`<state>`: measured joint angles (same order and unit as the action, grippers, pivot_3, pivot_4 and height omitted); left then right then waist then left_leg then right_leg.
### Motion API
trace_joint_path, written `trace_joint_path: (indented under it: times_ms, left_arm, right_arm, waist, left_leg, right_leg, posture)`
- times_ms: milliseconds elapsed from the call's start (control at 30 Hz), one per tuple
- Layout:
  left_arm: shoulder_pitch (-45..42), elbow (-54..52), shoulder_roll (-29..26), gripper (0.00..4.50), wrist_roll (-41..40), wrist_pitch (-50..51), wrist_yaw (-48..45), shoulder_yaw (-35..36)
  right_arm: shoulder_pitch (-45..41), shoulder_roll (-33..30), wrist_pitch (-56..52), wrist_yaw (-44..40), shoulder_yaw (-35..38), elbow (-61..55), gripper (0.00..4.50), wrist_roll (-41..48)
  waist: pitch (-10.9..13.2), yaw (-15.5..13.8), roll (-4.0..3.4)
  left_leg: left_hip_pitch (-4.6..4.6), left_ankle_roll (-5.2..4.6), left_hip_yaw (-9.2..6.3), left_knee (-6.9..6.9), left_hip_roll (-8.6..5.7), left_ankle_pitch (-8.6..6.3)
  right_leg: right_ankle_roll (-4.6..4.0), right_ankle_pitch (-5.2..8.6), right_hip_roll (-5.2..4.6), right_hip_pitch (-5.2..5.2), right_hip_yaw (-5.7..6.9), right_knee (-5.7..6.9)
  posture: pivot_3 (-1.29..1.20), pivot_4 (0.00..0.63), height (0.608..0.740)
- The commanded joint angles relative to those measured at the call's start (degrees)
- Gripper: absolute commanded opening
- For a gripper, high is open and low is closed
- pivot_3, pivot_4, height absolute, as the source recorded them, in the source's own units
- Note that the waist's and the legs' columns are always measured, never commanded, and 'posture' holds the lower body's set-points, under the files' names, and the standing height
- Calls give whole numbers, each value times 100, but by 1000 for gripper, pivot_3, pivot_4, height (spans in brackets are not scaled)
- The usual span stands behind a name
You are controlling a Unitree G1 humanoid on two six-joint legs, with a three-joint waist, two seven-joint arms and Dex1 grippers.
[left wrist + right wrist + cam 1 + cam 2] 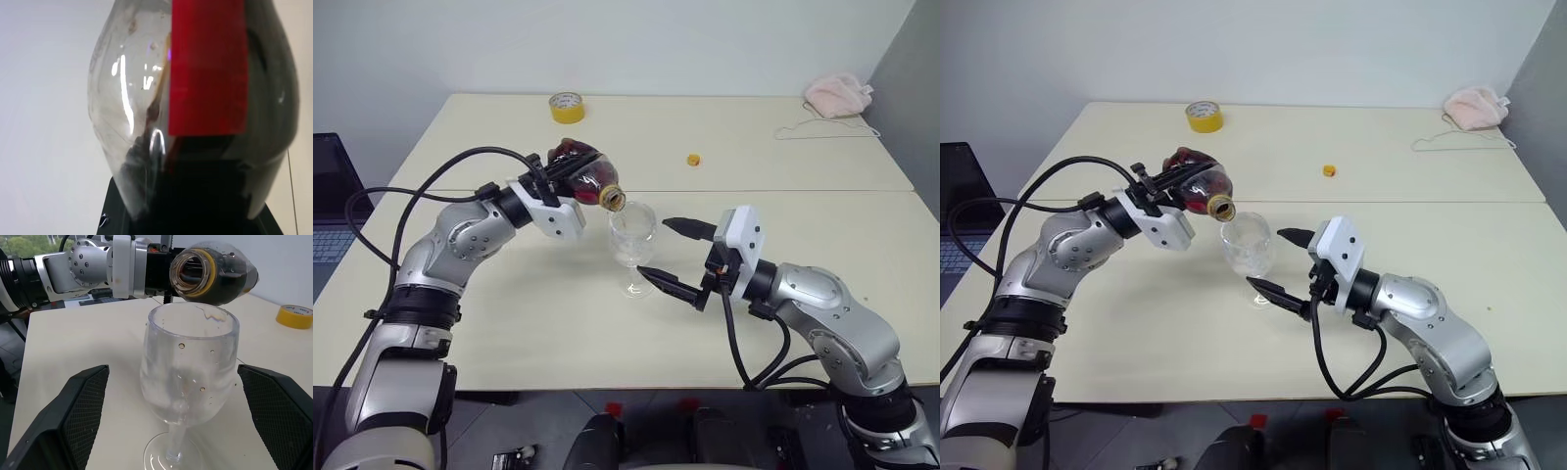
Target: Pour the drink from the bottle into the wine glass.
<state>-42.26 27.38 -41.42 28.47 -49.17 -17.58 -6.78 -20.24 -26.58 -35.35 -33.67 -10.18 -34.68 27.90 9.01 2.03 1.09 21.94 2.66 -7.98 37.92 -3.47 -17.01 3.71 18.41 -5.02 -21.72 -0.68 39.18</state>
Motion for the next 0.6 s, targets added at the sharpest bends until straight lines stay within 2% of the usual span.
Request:
trace_joint_path:
  times_ms: [33,600]
  left_arm:
    - [-281,-92,-136,756,17,-130,271,100]
    - [-501,-26,-162,756,282,-202,516,-15]
  right_arm:
    - [-79,-21,33,-2,29,-195,4500,-27]
    - [-115,-151,-154,17,93,-369,4500,41]
  waist:
    - [0,0,0]
    - [0,2,0]
  left_leg:
    - [0,0,0,0,0,0]
    - [2,0,1,1,-1,0]
  right_leg:
    - [0,0,0,0,0,0]
    - [0,0,0,-3,-1,4]
  posture:
    - [0,150,740]
    - [0,150,740]
